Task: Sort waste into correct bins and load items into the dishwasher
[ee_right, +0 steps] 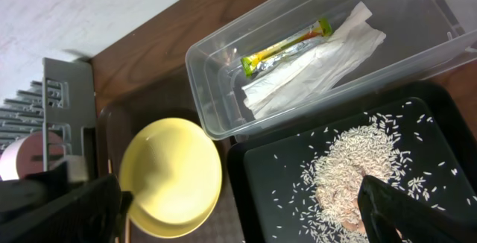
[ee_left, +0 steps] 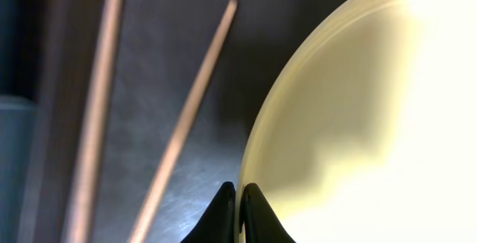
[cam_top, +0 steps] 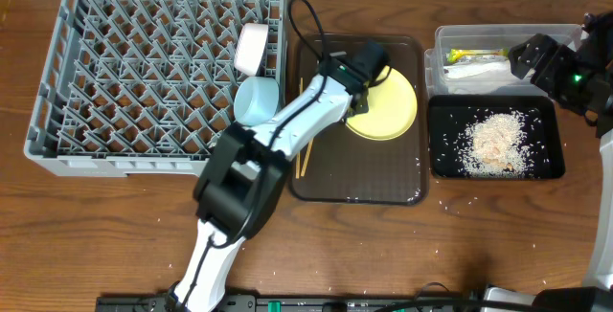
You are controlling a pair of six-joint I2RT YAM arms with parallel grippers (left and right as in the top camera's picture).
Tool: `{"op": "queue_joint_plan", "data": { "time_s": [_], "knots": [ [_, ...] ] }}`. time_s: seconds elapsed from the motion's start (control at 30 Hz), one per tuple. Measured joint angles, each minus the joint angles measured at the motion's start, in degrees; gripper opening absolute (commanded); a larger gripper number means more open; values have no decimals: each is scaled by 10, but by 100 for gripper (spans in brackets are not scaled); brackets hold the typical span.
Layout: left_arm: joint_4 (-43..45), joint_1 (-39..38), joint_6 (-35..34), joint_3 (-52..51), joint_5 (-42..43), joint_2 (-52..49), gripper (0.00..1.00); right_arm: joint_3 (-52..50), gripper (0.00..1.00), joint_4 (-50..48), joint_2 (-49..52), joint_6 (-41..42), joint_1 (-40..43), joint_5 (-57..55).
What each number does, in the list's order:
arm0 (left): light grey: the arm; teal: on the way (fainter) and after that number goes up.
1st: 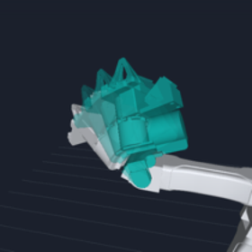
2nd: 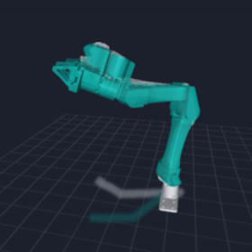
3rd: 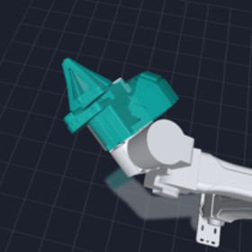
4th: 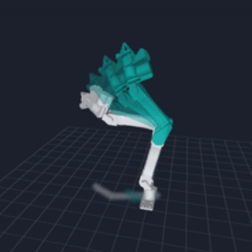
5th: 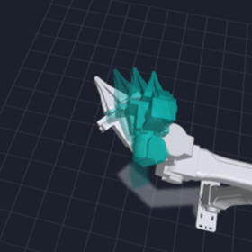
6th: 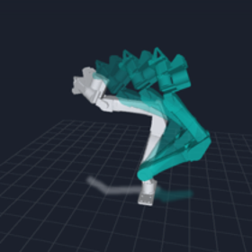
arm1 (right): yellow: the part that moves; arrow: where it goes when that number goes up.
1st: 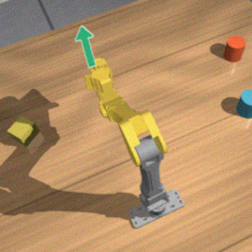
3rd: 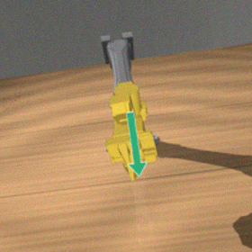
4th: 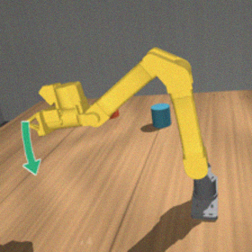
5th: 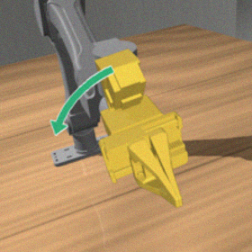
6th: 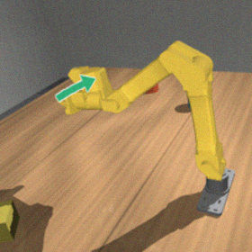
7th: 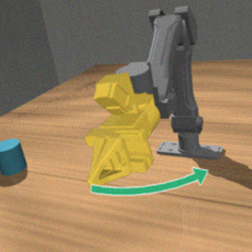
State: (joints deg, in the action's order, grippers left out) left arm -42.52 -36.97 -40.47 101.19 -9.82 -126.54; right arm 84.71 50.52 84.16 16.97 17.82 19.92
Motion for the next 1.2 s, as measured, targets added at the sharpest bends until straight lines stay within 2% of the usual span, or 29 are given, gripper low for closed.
{"op": "queue_joint_plan", "data": {
  "time_s": [0.2, 0.4, 0.43, 0.47, 0.5, 0.53, 0.63, 0.87, 0.93, 1.03, 1.2],
  "knots": [
    [-15, 2, 60, -1, 0, 64, 8, 0, 99, 0, 0, 0, 0, 0],
    [-21, 2, 125, -1, 0, 80, 8, 0, 99, 0, 0, 0, 0, 0],
    [-21, 3, 130, -1, 0, 80, 9, 0, 99, 0, 0, 0, 0, 0],
    [-22, 3, 134, -2, 0, 80, 16, 0, 99, 0, 0, 0, 0, 0],
    [-22, 3, 134, -2, 0, 80, 17, 0, 99, 0, 0, 0, 0, 0],
    [-23, 4, 130, -3, 0, 80, 26, 0, 99, 0, 0, 0, 0, 0],
    [-22, 5, 89, -8, 11, 80, 29, 0, 99, 0, 0, 0, 0, 0],
    [-10, 3, -74, -71, 37, 79, 49, 0, 99, 0, 0, 0, 0, 0],
    [14, 3, -109, -93, 39, 76, 51, 0, 99, 0, 0, 0, 0, 0],
    [58, 3, -142, -120, 40, 75, 51, 0, 99, 0, 0, 0, 0, 0],
    [136, -3, -167, -154, 38, 75, 61, 0, 99, 0, 0, 0, 0, 0]
  ]
}}
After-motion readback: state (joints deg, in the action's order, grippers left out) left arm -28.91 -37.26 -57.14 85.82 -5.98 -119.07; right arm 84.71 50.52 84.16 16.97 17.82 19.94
